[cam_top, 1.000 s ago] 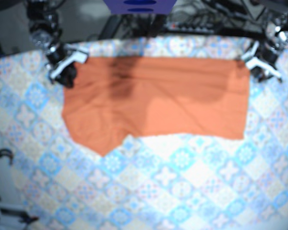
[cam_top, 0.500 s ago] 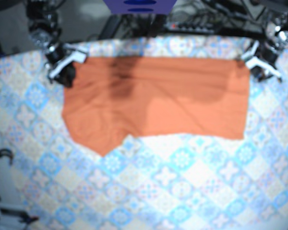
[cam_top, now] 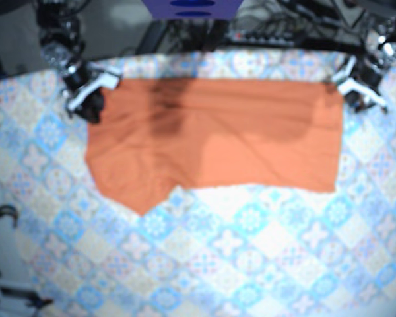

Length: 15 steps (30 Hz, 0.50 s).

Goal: Fold the T-shirt properly
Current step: 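Release the shoulder edge and open both grippers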

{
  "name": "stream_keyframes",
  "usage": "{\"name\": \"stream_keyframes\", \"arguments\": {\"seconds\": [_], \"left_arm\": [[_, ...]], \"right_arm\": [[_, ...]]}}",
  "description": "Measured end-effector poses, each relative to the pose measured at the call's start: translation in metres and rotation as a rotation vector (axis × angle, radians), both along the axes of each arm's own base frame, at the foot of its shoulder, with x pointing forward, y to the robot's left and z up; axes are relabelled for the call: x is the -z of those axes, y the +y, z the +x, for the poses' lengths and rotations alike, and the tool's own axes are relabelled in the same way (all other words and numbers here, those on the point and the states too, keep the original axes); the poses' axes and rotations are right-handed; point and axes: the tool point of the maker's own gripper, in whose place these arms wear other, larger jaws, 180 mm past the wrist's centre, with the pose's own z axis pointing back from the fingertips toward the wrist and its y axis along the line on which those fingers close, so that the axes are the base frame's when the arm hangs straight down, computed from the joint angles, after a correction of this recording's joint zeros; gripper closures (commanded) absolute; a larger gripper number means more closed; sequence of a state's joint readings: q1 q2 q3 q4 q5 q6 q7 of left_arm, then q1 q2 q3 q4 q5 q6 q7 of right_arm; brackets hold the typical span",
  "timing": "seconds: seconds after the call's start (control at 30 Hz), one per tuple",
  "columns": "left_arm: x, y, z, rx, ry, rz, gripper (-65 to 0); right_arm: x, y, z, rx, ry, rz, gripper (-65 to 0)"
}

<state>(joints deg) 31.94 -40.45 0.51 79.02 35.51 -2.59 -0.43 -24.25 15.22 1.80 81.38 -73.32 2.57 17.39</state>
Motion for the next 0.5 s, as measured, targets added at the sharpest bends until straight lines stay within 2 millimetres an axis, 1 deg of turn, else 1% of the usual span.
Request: {"name": "stream_keyframes", "arguments": {"seconds": [0.13,0.5], "left_arm": [[0.000,-0.001,0.000,-0.002,-0.001,-0.002,-22.4],[0.000,-0.001,0.000,-0.002,-0.001,-0.002,-22.4]], "right_arm": [[-0.005,0.000,0.011,0.001,-0.024,0.000,-28.2],[-0.009,0.000,0.017,0.002,-0.038,0.000,-28.2]]}}
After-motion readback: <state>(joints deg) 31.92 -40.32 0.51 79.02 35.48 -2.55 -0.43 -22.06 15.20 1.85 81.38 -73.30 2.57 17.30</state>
